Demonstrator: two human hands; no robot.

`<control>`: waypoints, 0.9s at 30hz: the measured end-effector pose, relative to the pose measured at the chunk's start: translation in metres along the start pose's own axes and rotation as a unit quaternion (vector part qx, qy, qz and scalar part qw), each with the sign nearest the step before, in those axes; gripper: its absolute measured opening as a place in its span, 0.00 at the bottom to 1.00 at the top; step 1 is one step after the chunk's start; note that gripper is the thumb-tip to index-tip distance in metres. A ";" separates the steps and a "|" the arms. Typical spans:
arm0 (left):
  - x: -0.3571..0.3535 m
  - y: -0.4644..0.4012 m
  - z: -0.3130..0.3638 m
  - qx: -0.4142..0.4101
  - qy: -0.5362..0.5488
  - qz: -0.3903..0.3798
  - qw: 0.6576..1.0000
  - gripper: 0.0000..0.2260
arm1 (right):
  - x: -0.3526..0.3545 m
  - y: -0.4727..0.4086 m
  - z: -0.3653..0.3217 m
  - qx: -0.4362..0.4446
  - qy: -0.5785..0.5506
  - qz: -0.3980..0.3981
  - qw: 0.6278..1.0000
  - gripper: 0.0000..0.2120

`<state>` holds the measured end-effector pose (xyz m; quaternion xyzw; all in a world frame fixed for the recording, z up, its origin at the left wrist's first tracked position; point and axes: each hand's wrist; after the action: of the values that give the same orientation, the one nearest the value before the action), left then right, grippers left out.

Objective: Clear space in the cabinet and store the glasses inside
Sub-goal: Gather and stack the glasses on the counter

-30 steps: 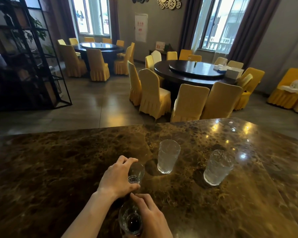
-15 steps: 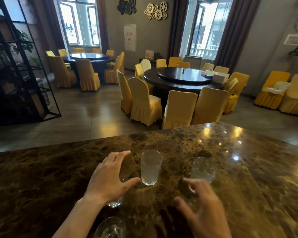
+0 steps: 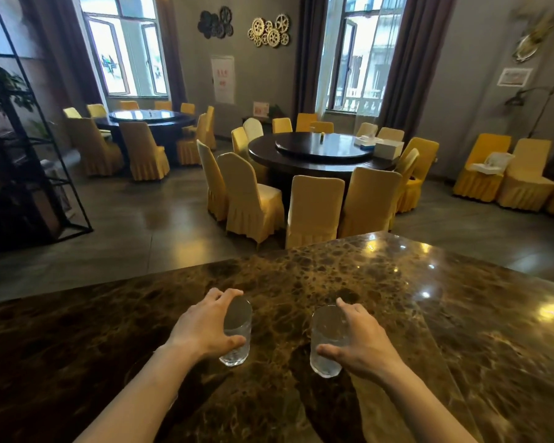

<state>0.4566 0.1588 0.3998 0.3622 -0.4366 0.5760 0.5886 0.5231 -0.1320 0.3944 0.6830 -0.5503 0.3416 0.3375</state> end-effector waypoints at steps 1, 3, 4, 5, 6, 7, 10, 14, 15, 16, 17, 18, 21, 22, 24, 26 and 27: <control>-0.001 0.001 0.000 0.007 0.004 0.010 1.000 0.39 | -0.001 -0.002 0.001 0.002 0.006 0.004 1.000 0.51; -0.001 0.001 0.000 0.013 0.015 0.025 0.999 0.39 | 0.000 -0.003 0.000 0.006 0.003 0.013 1.000 0.49; -0.001 0.002 0.000 0.014 0.016 0.029 0.999 0.38 | 0.002 -0.003 0.000 0.009 0.000 0.015 1.000 0.49; -0.001 0.003 0.000 0.014 0.016 0.032 0.999 0.38 | 0.003 -0.003 0.000 0.013 -0.003 0.016 1.000 0.48; -0.001 0.005 0.000 0.013 0.015 0.032 0.999 0.38 | 0.004 -0.001 0.000 0.019 -0.006 0.017 1.000 0.47; -0.001 0.006 0.000 0.011 0.013 0.032 0.999 0.38 | 0.005 0.002 0.000 0.025 -0.010 0.017 0.999 0.46; -0.002 0.015 -0.003 0.006 0.003 0.031 0.999 0.39 | 0.009 0.016 -0.001 0.050 -0.024 0.013 0.998 0.46; -0.005 0.034 -0.008 -0.010 0.006 0.035 0.999 0.38 | 0.012 0.045 -0.009 0.088 -0.035 -0.012 0.995 0.45; -0.004 0.038 -0.008 -0.013 0.008 0.037 0.999 0.38 | 0.011 0.054 -0.012 0.099 -0.035 -0.020 0.994 0.45; -0.003 0.041 -0.008 -0.016 0.009 0.038 0.999 0.38 | 0.009 0.063 -0.017 0.111 -0.035 -0.029 0.993 0.45; -0.001 0.044 -0.008 -0.019 0.010 0.038 0.999 0.38 | 0.005 0.072 -0.021 0.123 -0.034 -0.039 0.991 0.45; 0.001 0.045 -0.006 -0.021 0.009 0.040 0.999 0.37 | 0.001 0.080 -0.027 0.135 -0.035 -0.051 0.989 0.46; 0.007 0.047 -0.002 -0.028 0.007 0.040 0.999 0.37 | -0.017 0.099 -0.045 0.165 -0.032 -0.094 0.981 0.46; 0.007 0.045 0.001 -0.029 0.010 0.040 0.999 0.37 | -0.022 0.104 -0.048 0.172 -0.033 -0.109 0.979 0.46; 0.010 0.046 0.002 -0.034 0.014 0.045 0.998 0.37 | -0.034 0.112 -0.060 0.186 -0.036 -0.124 0.974 0.45; 0.010 0.045 0.004 -0.037 0.015 0.046 0.998 0.37 | -0.044 0.118 -0.068 0.188 -0.036 -0.135 0.972 0.44; 0.009 0.045 0.004 -0.038 0.017 0.047 0.998 0.37 | -0.047 0.121 -0.071 0.188 -0.034 -0.137 0.972 0.44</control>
<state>0.4115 0.1614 0.4061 0.3083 -0.4648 0.5922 0.5815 0.3902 -0.0678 0.4034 0.8144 -0.3883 0.3660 0.2278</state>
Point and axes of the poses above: each hand's wrist, its own y-axis away from the middle knuckle, its own x-axis out of the back of the hand, z = x × y, and after that the axes turned 13 degrees about -x, right-handed
